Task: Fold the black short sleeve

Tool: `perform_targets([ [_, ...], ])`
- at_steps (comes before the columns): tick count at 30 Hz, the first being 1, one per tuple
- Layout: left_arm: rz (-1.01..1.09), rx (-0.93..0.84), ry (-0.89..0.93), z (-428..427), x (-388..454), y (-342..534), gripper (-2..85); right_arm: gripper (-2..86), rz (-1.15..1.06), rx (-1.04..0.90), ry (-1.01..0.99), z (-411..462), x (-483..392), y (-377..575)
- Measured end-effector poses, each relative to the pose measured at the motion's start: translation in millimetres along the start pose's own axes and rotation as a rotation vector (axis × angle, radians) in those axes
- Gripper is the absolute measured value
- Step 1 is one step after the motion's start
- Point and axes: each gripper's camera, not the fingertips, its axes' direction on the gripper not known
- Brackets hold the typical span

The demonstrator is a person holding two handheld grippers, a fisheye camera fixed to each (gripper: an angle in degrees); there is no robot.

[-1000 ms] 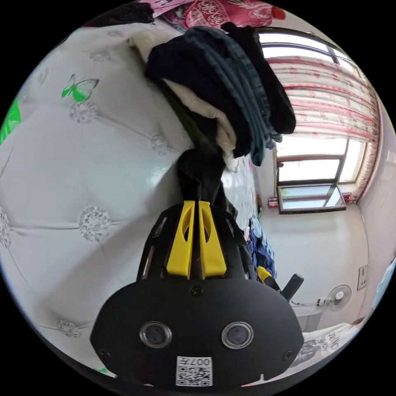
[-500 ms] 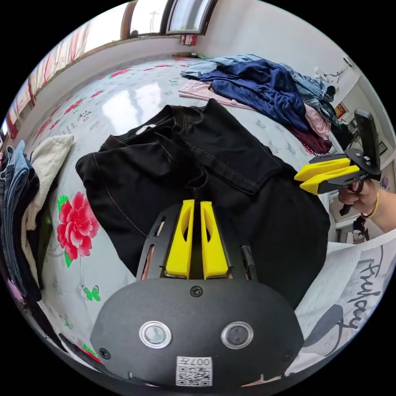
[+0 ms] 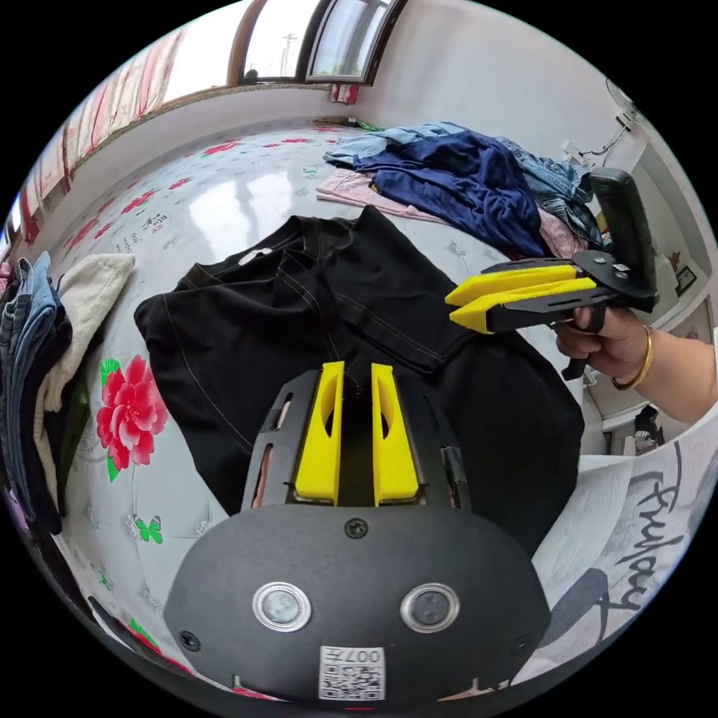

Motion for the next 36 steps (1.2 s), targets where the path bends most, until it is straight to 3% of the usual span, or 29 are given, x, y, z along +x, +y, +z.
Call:
perform_targets([
  [1,0.002,-0.088,0.049,19.6,0.8,-9.3,5.4,7.1,-0.012,0.018,0.032,3.5,-2.4,-15.9],
  [8,0.084,-0.046,0.098,-7.2,40.5,14.1,0.3,6.2,0.037,-0.019,0.041,68.1,16.9,-114.2],
  [12,-0.020,-0.031,0.089,-39.9,35.3,55.7,1.0,4.2,0.042,-0.167,0.129,118.4,34.5,-130.0],
  [15,-0.278,-0.066,0.018,-66.7,-4.3,118.0,3.2,4.4,0.097,-0.115,0.155,96.1,41.6,-125.0],
  [20,-0.626,-0.104,-0.110,-109.9,-48.5,210.1,6.2,6.2,0.085,0.031,0.156,3.3,36.7,-63.5],
  [23,-0.691,-0.168,-0.123,-125.8,-49.7,245.1,7.7,7.0,0.106,0.007,0.123,-50.7,33.2,16.5],
  [28,-0.717,-0.249,0.035,-129.6,-43.4,272.4,10.8,8.0,0.183,-0.261,0.168,-100.3,6.6,166.7],
  [31,-0.665,-0.335,-0.023,-127.4,-39.1,272.1,10.9,8.1,0.195,-0.366,0.214,-108.7,-18.5,217.0],
  [33,-0.607,-0.380,-0.142,-131.1,-38.2,262.9,8.4,8.0,0.222,-0.399,0.181,-106.2,-27.7,232.5],
  [36,-0.523,-0.424,-0.165,-137.3,-41.3,252.0,5.9,6.7,0.242,-0.487,0.126,-90.5,-38.4,238.1],
])
